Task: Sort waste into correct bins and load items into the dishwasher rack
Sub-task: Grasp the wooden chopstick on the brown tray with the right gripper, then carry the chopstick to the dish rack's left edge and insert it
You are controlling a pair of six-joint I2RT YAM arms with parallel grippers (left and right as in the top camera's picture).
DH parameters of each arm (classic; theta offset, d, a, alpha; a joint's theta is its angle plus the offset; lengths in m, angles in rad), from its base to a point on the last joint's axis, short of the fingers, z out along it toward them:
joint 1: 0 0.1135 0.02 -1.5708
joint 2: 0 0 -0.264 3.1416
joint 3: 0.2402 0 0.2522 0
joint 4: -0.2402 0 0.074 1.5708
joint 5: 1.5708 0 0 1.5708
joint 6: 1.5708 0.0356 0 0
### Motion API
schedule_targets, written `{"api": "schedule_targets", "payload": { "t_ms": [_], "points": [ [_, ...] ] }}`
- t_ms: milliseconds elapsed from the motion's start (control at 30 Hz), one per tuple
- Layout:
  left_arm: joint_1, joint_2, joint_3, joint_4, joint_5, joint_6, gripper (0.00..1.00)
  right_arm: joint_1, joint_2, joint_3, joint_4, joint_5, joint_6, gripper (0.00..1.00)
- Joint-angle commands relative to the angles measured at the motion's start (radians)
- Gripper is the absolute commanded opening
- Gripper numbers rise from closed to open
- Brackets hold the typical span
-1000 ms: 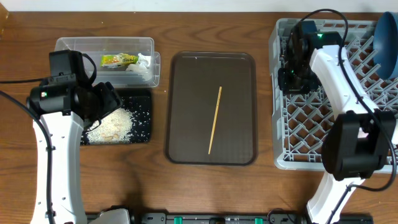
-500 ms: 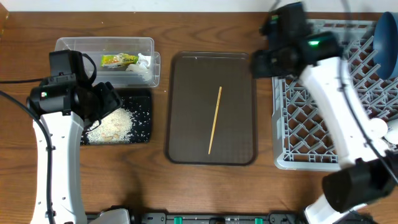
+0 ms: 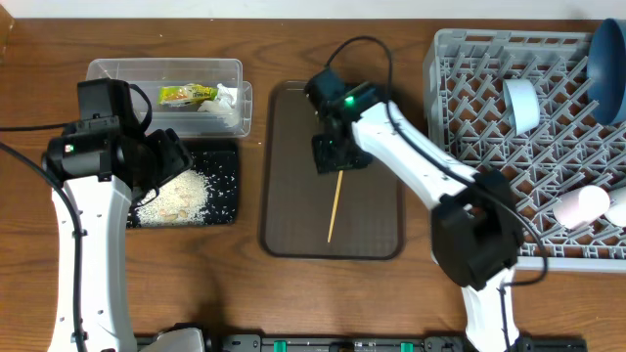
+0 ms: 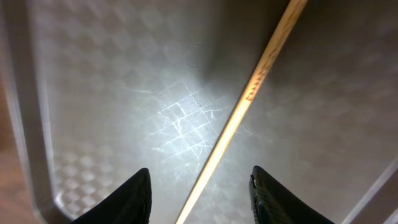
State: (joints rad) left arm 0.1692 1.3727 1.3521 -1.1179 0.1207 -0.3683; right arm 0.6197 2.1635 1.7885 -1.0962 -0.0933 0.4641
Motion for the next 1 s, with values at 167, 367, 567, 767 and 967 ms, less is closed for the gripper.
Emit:
{"api": "schedule_targets", "payload": {
  "t_ms": [167,367,567,767,967],
  "points": [
    [0.005,-0.001,-0.005,0.000,-0.009,0.009,0.74,0.016,0.128,-0.005,-0.019,0.024,0.090,0.45],
    [0.005,-0.001,-0.005,0.000,-0.009,0.009,0.74,0.015,0.179,-0.005,-0.045,0.079,0.119,0.34],
    [0.005,-0.001,-0.005,0.000,-0.009,0.009,0.74,0.016,0.187,-0.005,-0.046,0.078,0.119,0.02],
    [0.005,-0.001,-0.005,0.000,-0.009,0.009,0.74,-0.002,0.179,0.000,-0.047,0.075,0.108,0.01],
    [0.005,-0.001,-0.005,0.000,-0.009,0.009,0.74,-0.057,0.103,0.042,-0.062,0.033,-0.034,0.01]
  ]
}}
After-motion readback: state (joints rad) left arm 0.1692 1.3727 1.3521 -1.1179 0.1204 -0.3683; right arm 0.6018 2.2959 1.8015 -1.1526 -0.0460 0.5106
